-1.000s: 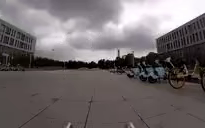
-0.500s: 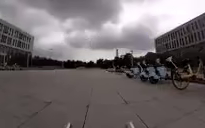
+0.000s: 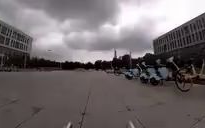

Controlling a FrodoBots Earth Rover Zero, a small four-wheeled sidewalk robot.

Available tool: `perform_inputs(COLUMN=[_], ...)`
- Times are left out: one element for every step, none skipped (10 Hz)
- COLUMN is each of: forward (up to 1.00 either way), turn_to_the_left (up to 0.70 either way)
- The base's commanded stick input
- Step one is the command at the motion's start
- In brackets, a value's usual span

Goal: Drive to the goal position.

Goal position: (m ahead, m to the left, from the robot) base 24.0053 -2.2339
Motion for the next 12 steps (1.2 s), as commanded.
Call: perform_inputs(forward=[0.50,0.50,0.50,0.50,0.50,0.50,0.50,0.50,0.50,0.50,0.50,0.50], turn_to_the_left=[0.01,0.01,0.01,0.01,0.01,0.01,0.01,0.01,0.01,0.01,0.01,0.01])
